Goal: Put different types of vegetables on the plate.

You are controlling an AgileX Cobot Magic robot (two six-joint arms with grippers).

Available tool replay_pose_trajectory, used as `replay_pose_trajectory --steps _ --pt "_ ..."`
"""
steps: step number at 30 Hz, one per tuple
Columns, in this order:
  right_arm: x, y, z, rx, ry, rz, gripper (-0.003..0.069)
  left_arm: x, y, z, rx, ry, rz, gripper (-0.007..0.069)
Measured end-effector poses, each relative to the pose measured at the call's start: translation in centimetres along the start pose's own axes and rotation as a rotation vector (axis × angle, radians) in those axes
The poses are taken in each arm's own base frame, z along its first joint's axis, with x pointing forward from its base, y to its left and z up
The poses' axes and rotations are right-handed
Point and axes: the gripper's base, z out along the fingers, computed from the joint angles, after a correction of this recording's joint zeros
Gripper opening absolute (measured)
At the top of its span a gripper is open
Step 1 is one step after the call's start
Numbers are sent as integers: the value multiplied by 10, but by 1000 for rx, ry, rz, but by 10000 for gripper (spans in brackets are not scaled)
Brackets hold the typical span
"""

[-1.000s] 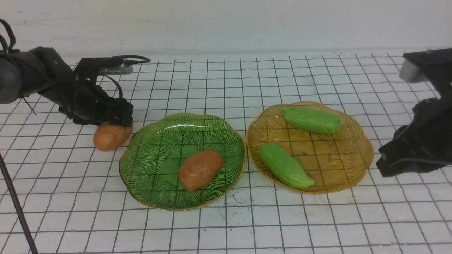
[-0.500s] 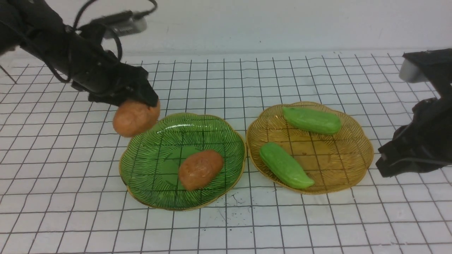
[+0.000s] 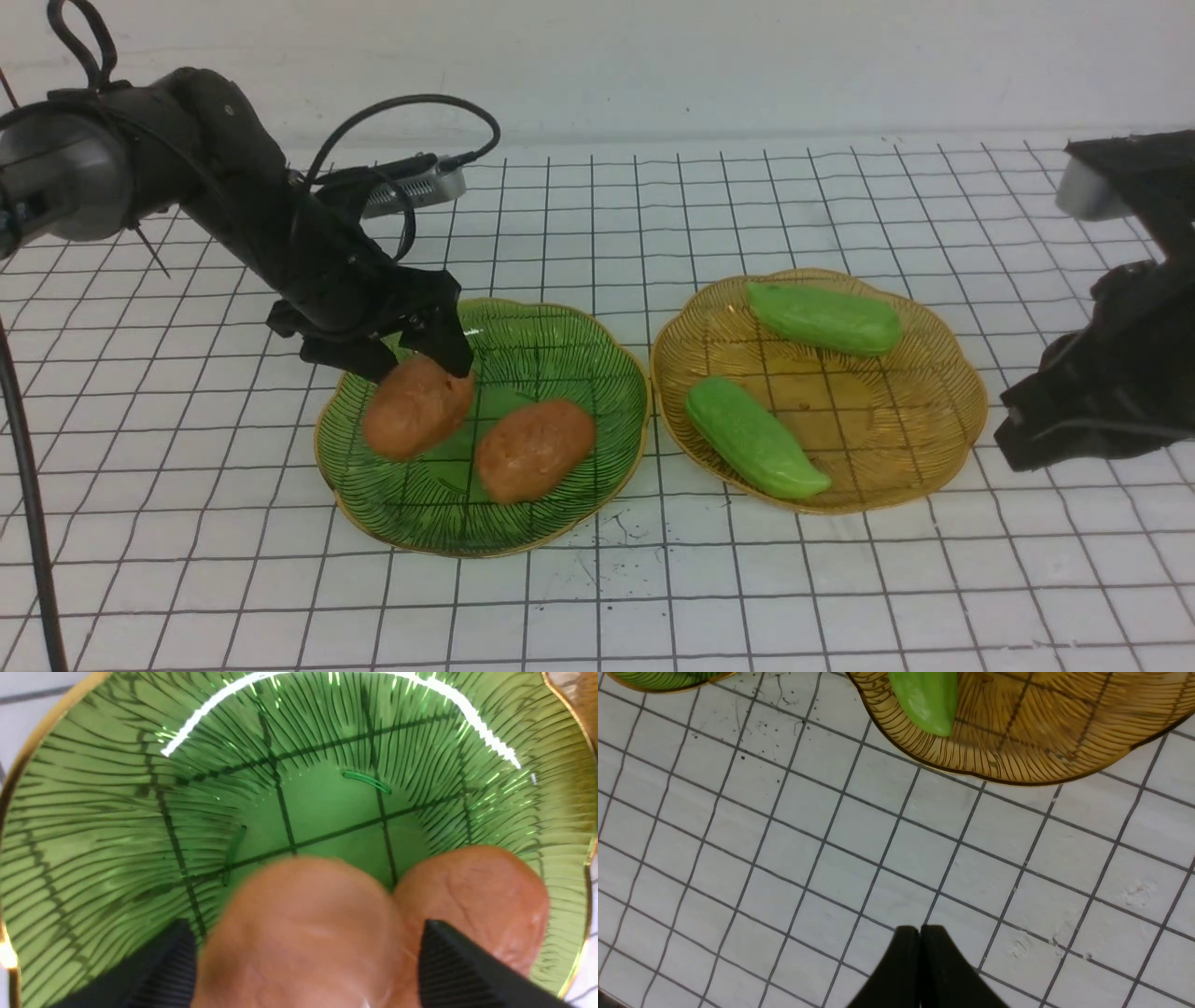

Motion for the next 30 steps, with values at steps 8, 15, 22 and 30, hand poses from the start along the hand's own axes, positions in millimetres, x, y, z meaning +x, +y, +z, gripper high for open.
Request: replay_pose_trajectory --steps 8,15,22,30 --pt "17 13 -42 13 -139 -11 -15 1 -6 -10 25 62 -11 678" --pt "79 31 -89 30 -328 -49 -15 -15 -15 -39 -3 2 52 543" --pt "131 21 -57 141 -726 -140 -15 -24 -21 -61 -43 -53 97 189" --pt "147 4 -22 229 -987 -85 -15 -25 -22 -64 -46 -60 128 -7"
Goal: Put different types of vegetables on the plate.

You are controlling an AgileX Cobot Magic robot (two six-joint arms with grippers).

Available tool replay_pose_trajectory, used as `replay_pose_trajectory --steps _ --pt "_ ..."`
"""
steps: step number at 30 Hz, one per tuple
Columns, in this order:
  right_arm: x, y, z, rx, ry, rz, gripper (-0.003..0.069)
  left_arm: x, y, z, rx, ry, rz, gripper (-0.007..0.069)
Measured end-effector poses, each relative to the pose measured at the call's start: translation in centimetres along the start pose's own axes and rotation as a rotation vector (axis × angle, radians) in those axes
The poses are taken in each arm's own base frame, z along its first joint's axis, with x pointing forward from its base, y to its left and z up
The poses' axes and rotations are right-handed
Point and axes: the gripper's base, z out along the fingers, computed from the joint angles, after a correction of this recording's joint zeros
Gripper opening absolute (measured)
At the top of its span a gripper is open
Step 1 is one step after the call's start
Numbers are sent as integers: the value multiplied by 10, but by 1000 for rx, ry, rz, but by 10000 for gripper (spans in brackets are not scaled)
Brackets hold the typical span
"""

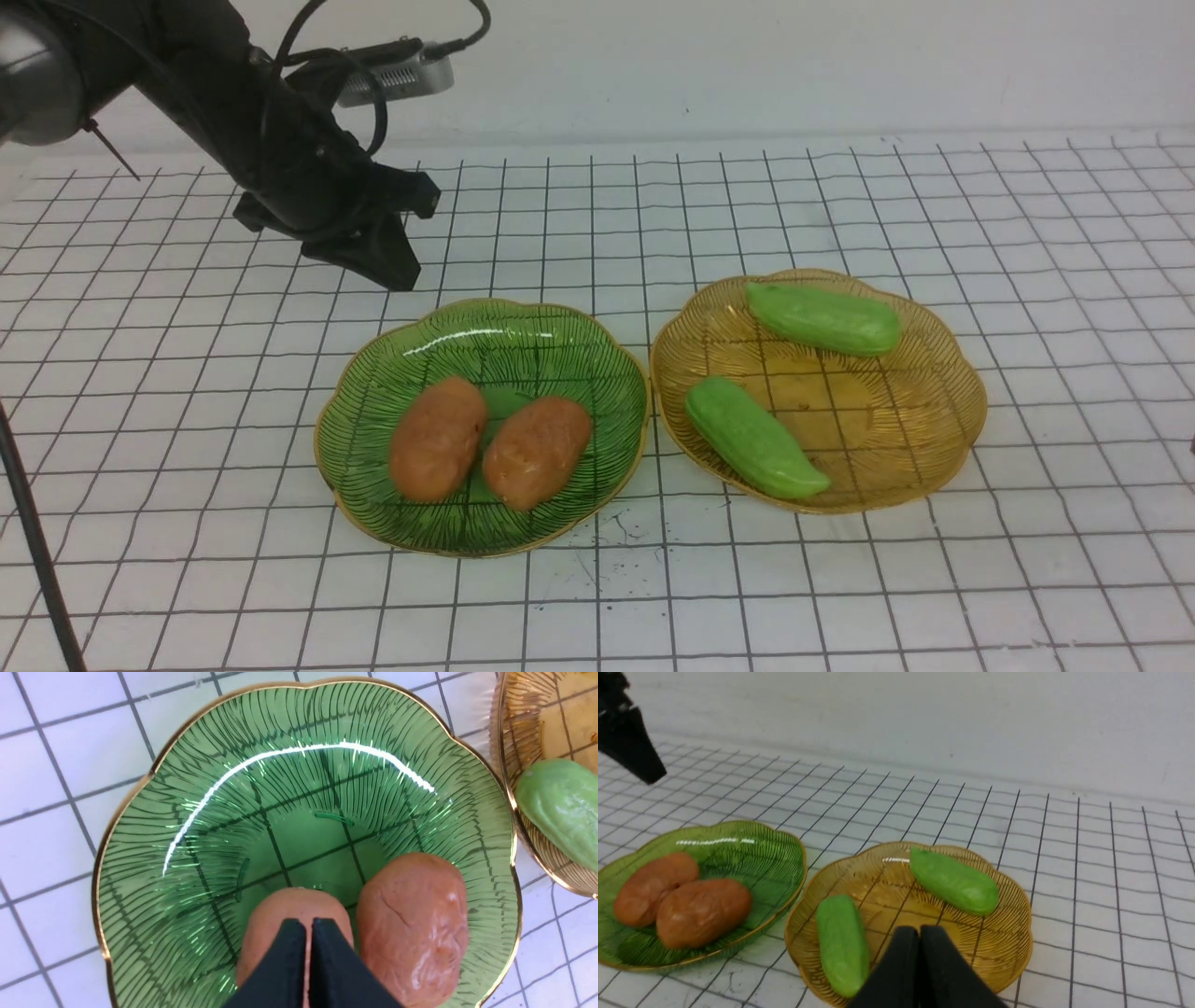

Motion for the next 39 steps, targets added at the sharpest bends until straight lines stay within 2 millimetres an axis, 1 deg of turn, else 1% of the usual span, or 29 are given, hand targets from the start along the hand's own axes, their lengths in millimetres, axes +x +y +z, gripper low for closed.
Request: replay_pose_trajectory --steps 5,13,16,19,21,24,25,28,31,34,37,38,39 --pt "1 0 0 2 -2 1 -15 0 0 0 -1 0 22 -8" --pt "5 1 0 -16 46 1 -15 0 0 0 -2 1 28 -8" --pt "7 2 0 -24 69 1 -15 0 -1 -3 -3 -7 25 -8" --pt "9 3 0 -29 83 2 -15 1 -7 -18 -8 -38 24 -8" --pt "10 3 0 -31 89 2 -15 2 -14 -38 -14 -82 38 -8" --pt "10 3 -1 -33 88 1 -15 6 -23 -63 -31 -131 61 -8" --pt "10 3 -3 -34 83 0 -15 9 -28 -76 -46 -156 70 -8" --pt "10 4 -13 -34 38 -4 -15 16 -35 -101 -80 -202 78 -8" --pt "15 5 -23 -30 -15 -7 -15 20 -40 -115 -89 -228 83 -8" --pt "27 4 -30 -12 -53 -7 -15 24 -44 -123 -91 -241 89 -8" --pt "46 3 -33 23 -56 -7 -15 26 -46 -127 -91 -244 91 -8" --pt "58 1 -34 50 -48 -19 -15 26 -46 -128 -92 -248 93 -8" --pt "66 0 -35 71 -49 -41 -15 26 -47 -129 -92 -250 93 -8"
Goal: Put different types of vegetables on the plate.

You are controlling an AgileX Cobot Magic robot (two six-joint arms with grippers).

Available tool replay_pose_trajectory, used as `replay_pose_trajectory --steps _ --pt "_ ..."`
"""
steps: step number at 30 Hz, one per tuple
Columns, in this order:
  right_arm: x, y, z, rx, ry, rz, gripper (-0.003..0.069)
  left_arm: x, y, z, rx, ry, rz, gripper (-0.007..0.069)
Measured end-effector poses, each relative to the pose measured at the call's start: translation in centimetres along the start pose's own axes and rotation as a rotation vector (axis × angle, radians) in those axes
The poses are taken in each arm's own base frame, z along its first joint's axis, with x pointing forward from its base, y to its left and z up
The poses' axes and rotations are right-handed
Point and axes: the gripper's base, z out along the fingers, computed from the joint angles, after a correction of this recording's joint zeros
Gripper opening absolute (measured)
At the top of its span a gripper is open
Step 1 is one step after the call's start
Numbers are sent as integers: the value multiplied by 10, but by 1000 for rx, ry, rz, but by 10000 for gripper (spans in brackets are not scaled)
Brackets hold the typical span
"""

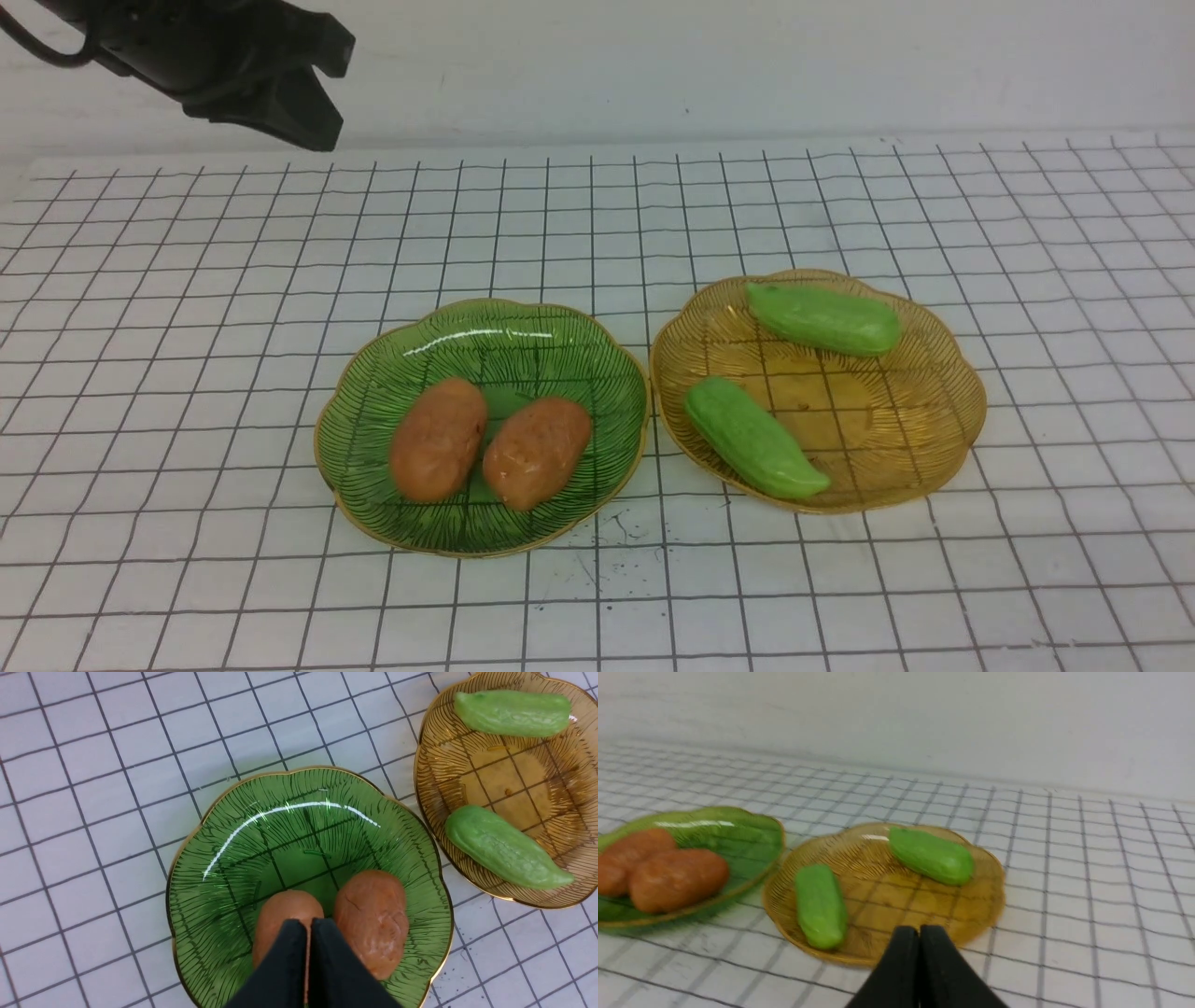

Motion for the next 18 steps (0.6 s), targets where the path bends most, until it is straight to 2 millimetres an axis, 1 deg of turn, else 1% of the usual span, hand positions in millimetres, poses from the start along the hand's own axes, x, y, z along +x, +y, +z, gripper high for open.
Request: replay_pose_trajectory --steps 5,8,9,11,12,15,18 --pt "23 -3 -3 70 -3 -84 -15 1 -4 -12 -5 -25 8 -8" --pt "34 -3 0 73 29 -94 -15 2 -7 -23 -9 -49 16 -8" --pt "35 -2 0 73 33 -94 -15 2 -8 -25 -11 -52 18 -8" --pt "45 -3 2 74 67 -117 -15 4 -11 -34 -18 -71 26 -8" --pt "46 -3 2 75 73 -123 -15 4 -11 -35 -20 -72 27 -8" --pt "54 -3 3 78 108 -155 -15 6 -15 -50 -36 -102 39 -8" --pt "54 -3 3 78 107 -156 -15 9 -19 -64 -43 -130 50 -8"
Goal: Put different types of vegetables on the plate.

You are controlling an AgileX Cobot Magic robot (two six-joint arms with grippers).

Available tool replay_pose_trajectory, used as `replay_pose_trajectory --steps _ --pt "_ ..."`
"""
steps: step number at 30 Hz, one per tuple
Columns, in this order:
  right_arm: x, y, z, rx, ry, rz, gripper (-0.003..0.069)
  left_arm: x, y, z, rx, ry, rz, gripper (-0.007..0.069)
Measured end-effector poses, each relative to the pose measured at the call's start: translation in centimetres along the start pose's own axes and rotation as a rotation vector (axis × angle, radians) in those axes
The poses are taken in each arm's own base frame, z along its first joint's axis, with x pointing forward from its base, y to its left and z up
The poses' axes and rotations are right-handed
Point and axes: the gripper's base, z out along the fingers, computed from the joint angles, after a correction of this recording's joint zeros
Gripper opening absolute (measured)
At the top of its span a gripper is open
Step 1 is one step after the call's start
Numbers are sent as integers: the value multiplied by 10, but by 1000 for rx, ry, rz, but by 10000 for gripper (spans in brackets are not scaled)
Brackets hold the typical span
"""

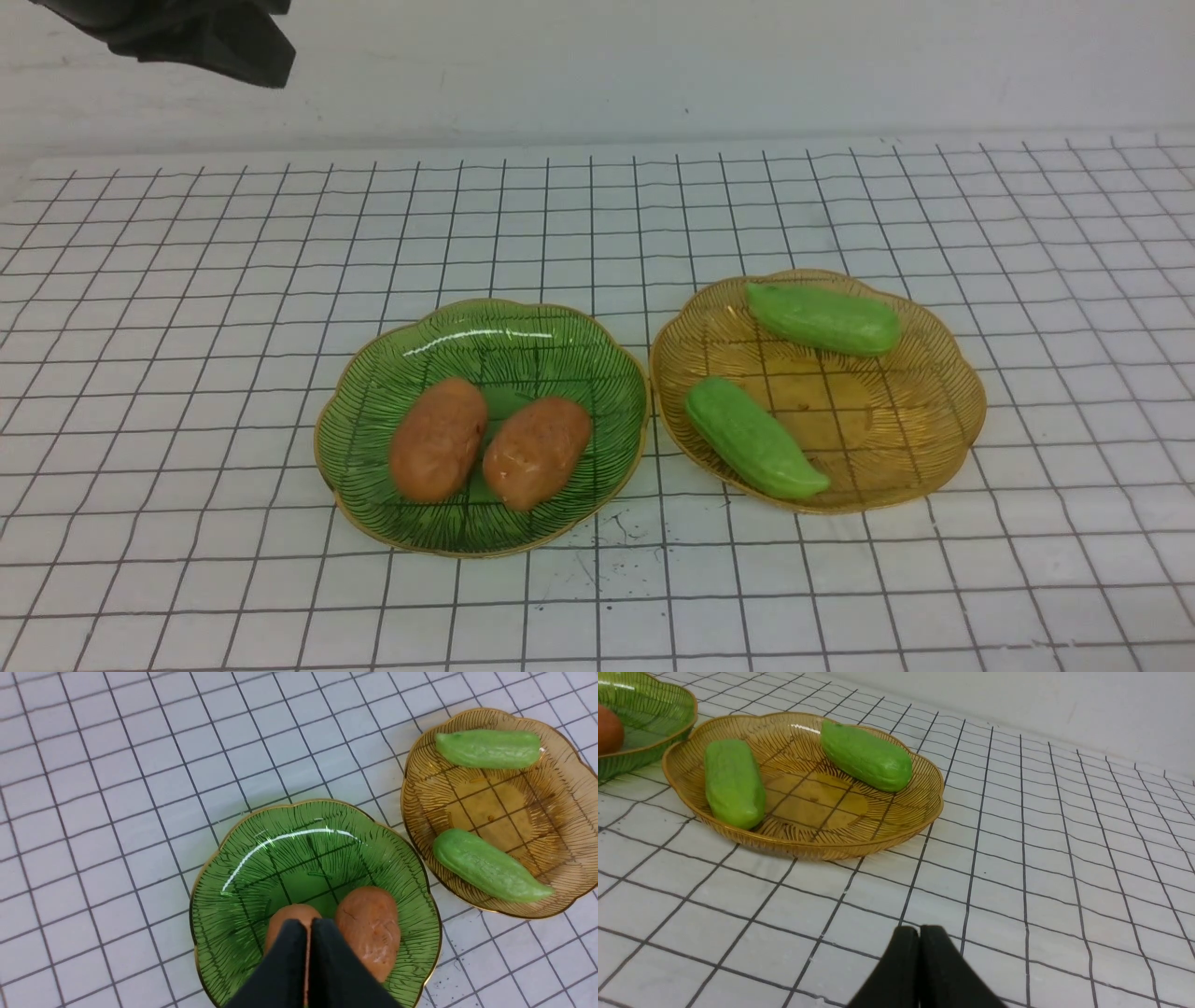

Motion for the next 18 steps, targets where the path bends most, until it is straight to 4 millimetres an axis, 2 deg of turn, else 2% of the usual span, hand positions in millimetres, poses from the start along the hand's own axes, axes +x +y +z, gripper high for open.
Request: replay_pose_trajectory --steps 3,12,15,18 --pt "0 0 0 0 0 -1 -15 1 -4 -13 -6 -27 7 -8" --pt "0 0 0 1 0 -3 -15 15 -23 -76 -35 -159 22 -8" --pt "0 0 0 1 0 -3 -15 28 -28 -91 -51 -173 30 -8" --pt "0 0 0 1 0 -3 -15 61 -34 -106 -85 -154 35 -8"
